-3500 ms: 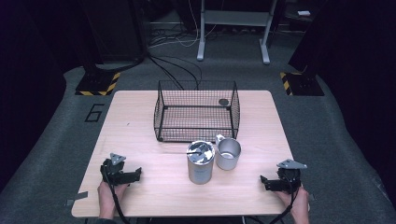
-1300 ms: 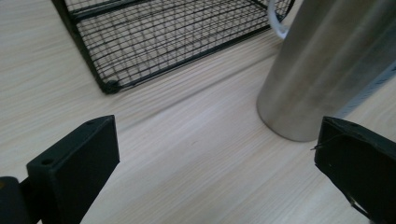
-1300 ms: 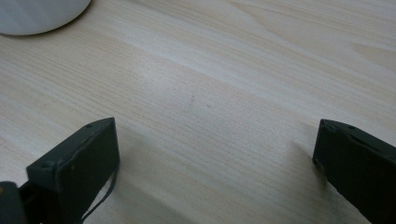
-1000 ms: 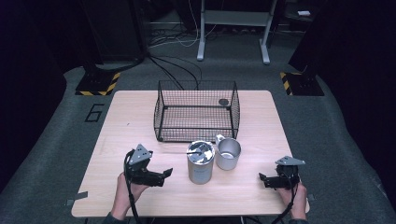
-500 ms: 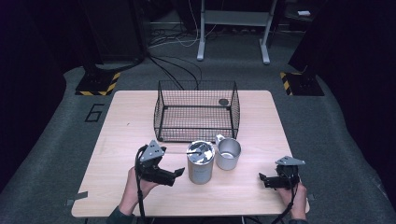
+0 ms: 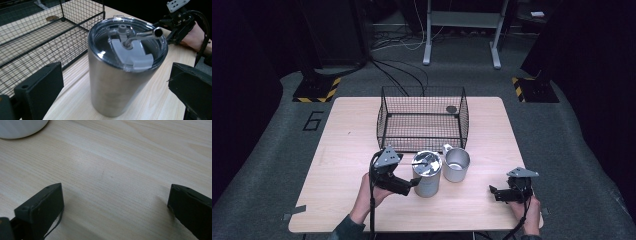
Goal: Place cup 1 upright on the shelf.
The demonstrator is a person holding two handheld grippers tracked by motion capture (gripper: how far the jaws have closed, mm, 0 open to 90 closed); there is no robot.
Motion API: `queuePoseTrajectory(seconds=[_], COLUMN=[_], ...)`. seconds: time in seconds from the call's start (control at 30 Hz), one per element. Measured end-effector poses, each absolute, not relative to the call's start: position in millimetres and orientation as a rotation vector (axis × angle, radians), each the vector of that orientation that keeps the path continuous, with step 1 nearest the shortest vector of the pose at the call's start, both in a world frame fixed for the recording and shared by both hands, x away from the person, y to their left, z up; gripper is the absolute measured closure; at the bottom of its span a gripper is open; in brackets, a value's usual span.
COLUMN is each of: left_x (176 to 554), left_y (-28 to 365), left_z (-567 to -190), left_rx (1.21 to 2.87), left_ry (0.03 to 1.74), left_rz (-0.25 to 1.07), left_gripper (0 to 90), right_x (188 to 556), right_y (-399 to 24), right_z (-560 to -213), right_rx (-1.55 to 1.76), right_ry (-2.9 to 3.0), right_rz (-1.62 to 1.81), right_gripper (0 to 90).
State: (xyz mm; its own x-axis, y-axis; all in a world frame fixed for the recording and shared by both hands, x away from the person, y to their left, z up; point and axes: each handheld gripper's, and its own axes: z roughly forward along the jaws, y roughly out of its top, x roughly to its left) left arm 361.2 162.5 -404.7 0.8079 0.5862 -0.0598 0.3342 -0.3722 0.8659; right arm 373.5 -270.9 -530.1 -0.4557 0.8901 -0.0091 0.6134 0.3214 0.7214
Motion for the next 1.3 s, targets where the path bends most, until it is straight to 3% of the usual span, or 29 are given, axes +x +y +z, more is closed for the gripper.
queuePoseTrajectory(seconds=[1.3], left_x=[382], left_y=[118], left_z=[-420], left_rx=[1.97], left_ry=[0.612], left_rz=[0.321], left_gripper=[1.2], right_x=[373], right_y=[-271], right_z=[-530], right_rx=[1.329], right_ry=[2.185], right_rz=[0.923], right_gripper=[0.0])
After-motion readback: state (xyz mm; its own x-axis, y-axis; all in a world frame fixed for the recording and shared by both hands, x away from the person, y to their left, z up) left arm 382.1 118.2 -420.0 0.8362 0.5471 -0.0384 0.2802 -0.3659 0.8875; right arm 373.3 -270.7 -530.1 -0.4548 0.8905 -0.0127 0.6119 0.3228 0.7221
